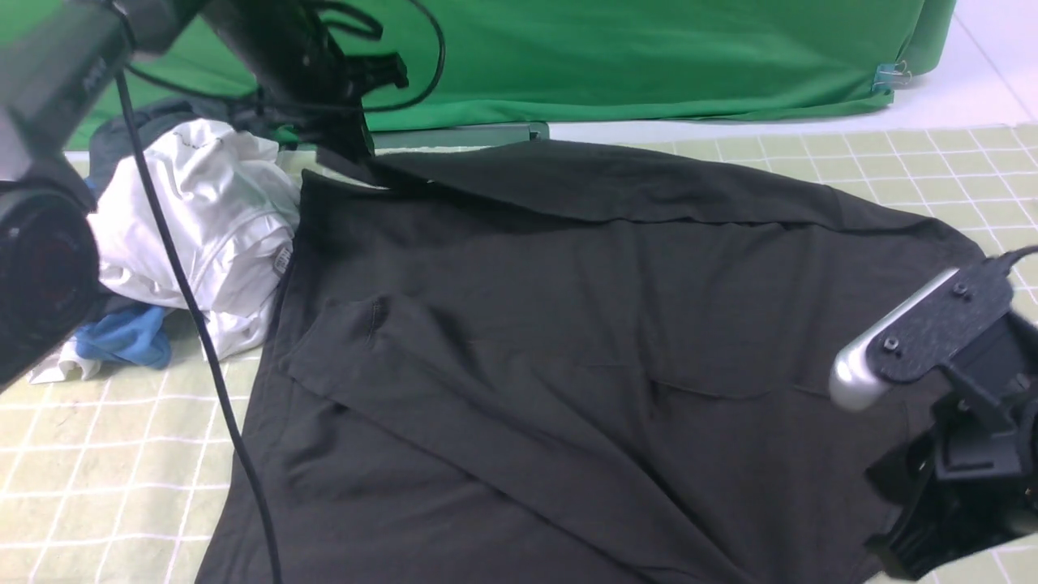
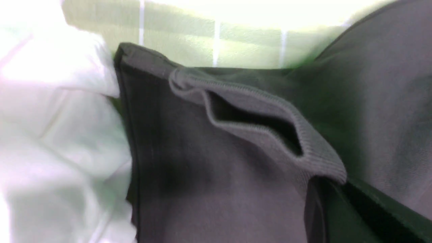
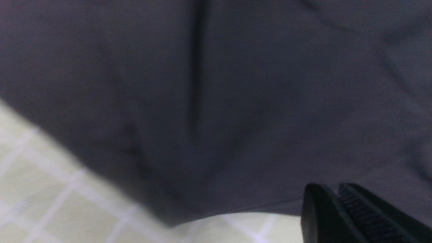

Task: Fold a long-sleeved shirt over a green coffee tablecloth.
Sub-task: 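Fold the left side of the dark shirt inward over its body with the left gripper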

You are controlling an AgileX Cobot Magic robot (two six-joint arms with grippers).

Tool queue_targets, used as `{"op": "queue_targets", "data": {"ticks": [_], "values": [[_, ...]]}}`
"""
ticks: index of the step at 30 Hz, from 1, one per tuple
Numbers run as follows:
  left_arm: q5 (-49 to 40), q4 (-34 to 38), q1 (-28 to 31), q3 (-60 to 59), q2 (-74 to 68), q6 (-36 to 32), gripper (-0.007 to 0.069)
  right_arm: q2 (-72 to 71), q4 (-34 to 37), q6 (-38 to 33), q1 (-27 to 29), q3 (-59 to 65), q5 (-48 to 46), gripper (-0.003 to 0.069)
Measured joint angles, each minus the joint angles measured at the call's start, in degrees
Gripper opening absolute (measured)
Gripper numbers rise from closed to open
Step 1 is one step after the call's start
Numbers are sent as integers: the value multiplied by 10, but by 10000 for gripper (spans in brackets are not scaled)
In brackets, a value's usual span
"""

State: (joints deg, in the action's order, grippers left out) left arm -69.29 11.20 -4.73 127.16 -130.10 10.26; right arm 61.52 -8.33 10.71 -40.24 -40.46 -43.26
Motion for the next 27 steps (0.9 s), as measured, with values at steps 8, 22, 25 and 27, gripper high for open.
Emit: {"op": "queue_targets", "data": {"ticks": [8,22,25,27], "values": [[-5,-34,-13,-24,64,-2,23,0,-35,15,20,-12,-5,77],[31,-137,-97,-400,277,56,23,0,-45,8,98,-12,5,80],[51,-150,-119,-469,309,79,23,0,-45,8,99,-12,6,80],[60,-154,-130,-500,322,90,23,0,-44,8,99,-12,7,80]]}}
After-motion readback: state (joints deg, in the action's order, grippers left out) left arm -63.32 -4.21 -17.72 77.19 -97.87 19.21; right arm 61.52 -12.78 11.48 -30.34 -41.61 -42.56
